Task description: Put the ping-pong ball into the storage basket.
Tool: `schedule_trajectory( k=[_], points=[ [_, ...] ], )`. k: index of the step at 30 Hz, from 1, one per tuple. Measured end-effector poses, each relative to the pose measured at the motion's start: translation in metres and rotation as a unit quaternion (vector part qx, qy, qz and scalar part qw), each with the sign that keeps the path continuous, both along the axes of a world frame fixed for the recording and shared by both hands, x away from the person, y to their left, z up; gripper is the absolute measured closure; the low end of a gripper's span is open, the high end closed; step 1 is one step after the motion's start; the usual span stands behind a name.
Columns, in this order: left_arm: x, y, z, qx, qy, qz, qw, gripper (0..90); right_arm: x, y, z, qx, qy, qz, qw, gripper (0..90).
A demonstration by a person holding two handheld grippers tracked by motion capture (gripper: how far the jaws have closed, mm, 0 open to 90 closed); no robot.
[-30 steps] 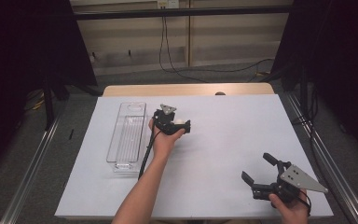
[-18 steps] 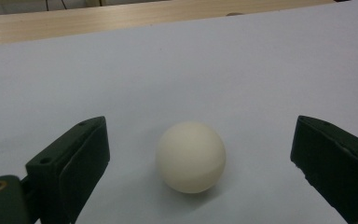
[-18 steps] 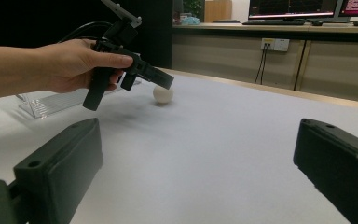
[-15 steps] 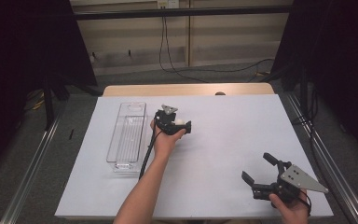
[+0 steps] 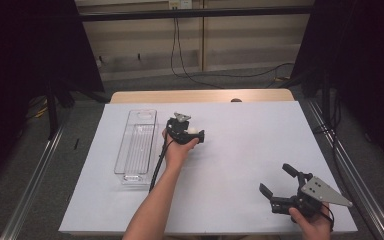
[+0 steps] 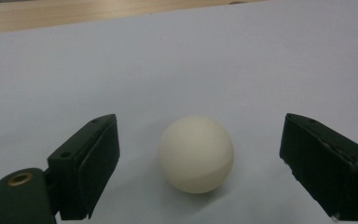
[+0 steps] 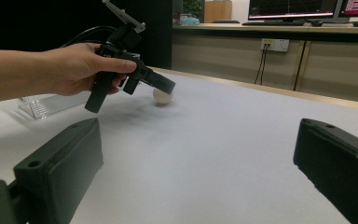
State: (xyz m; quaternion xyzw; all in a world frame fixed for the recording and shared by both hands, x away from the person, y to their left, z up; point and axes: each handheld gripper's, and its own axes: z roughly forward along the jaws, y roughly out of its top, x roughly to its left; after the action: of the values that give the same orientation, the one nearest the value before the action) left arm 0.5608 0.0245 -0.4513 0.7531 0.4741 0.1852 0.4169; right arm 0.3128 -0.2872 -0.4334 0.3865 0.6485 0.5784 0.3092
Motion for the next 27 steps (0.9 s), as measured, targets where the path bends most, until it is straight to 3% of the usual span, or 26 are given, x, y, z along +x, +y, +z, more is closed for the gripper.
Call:
schedule_trajectory(
  k=[1,4,9,15,18,21,27],
  points=[
    [0.0,0.001,0.0001,0.009,0.003,-0.004,0.9999,13.1,0.0,0.0,0.0,0.0,0.0,0.0,1.0,0.9],
    [0.0003,-0.0014,-0.0018,0.002,0.005,-0.002,1.0,14.9,0.0001,-0.0001,-0.0002,0.0,0.0,0.0,1.0,0.9],
    [0.0019,0.0007,-0.0024,0.019,0.008,-0.005,0.9998,17.2,0.0002,-0.0001,-0.0002,0.0,0.0,-0.001,1.0,0.9],
    [0.0029,0.0016,-0.0028,0.021,0.016,-0.009,0.9996,21.4,0.0001,-0.0001,-0.0002,0.0,-0.001,0.0,1.0,1.0],
    [0.0033,-0.0008,-0.0047,0.012,0.016,-0.003,0.9998,24.5,0.0,-0.0001,-0.0002,-0.001,0.0,0.001,1.0,1.0],
    [0.0036,0.0002,-0.0054,0.026,0.025,-0.007,0.9993,28.0,0.0002,-0.0001,-0.0003,0.001,0.0,0.0,1.0,1.0],
    [0.0051,0.0003,-0.0068,0.026,0.025,-0.006,0.9993,32.3,0.0002,-0.0003,-0.0001,0.001,0.0,0.001,1.0,1.1]
  ],
)
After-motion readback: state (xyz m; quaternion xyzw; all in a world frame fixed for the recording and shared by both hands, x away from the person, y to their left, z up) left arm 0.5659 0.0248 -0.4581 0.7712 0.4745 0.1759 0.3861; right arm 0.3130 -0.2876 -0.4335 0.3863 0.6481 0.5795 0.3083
